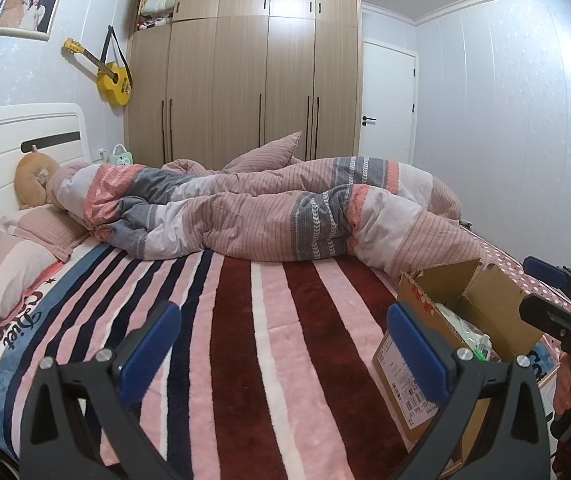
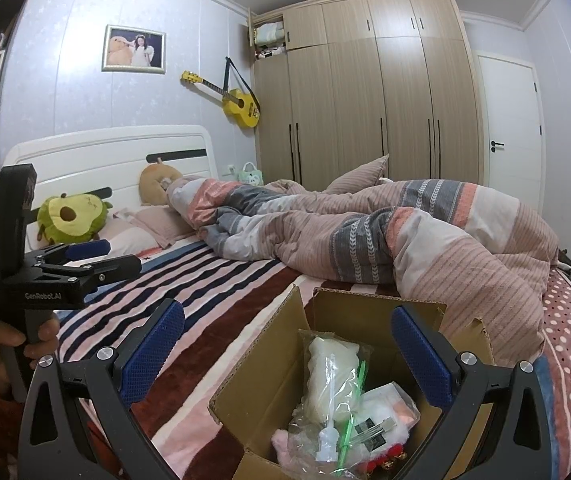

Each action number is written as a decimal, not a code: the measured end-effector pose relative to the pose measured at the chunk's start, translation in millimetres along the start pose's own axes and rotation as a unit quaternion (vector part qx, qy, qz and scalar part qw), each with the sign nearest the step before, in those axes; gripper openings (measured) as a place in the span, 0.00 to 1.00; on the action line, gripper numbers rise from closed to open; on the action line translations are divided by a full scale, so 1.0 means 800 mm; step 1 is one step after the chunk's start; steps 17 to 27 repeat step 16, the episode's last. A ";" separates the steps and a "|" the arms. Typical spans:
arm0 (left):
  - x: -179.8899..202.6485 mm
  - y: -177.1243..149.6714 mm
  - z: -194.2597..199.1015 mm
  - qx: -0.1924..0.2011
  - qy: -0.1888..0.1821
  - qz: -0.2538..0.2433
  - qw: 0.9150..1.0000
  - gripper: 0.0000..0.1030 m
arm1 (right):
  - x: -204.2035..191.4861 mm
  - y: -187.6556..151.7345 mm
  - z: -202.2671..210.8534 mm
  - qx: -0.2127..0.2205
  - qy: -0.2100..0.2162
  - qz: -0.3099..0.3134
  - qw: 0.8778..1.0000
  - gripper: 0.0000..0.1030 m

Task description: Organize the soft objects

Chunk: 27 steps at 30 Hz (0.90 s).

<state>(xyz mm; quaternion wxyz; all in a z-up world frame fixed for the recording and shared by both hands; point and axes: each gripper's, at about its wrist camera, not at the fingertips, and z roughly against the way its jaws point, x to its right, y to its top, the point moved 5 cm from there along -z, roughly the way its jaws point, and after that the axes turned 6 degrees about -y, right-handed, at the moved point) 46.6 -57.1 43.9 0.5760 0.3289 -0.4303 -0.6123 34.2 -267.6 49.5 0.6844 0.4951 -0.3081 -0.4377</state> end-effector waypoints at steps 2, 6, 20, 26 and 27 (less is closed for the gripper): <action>0.000 0.000 0.000 0.000 -0.001 0.000 1.000 0.99 | 0.000 0.000 0.000 0.000 0.000 0.000 1.000 1.00; 0.000 0.000 0.000 0.000 -0.001 0.000 1.000 0.99 | 0.000 0.000 0.000 0.000 0.000 0.001 1.000 1.00; -0.003 0.004 0.002 0.000 0.000 -0.001 1.000 0.99 | 0.001 -0.006 -0.002 -0.004 -0.005 -0.004 1.000 1.00; -0.003 0.004 0.002 0.000 0.000 -0.001 1.000 0.99 | 0.001 -0.006 -0.002 -0.004 -0.005 -0.004 1.000 1.00; -0.003 0.004 0.002 0.000 0.000 -0.001 1.000 0.99 | 0.001 -0.006 -0.002 -0.004 -0.005 -0.004 1.000 1.00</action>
